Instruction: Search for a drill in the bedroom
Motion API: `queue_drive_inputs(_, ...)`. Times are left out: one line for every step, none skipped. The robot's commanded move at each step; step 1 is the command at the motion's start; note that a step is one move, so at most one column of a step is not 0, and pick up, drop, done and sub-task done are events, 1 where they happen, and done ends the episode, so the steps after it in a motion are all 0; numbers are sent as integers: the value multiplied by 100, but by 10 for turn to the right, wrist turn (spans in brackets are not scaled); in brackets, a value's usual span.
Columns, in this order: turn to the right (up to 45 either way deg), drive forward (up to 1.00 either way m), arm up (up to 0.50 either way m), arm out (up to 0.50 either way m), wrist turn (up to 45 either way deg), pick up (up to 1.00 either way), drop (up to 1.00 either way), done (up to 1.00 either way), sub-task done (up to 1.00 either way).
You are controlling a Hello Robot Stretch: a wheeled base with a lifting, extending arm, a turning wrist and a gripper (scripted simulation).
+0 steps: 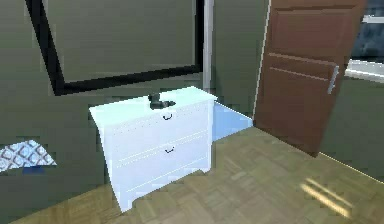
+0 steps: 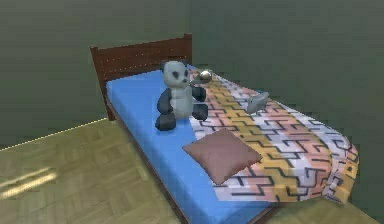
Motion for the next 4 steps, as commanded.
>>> queue_drive_inputs(0, 30, 0, 0, 0, 0, 0, 0, 0)
queue_drive_inputs(-180, 0, 0, 0, 0, 0, 0, 0, 0)
queue_drive_inputs(0, 35, 0, 0, 0, 0, 0, 0, 0)
queue_drive_inputs(0, 0, 0, 0, 0, 0, 0, 100, 0)
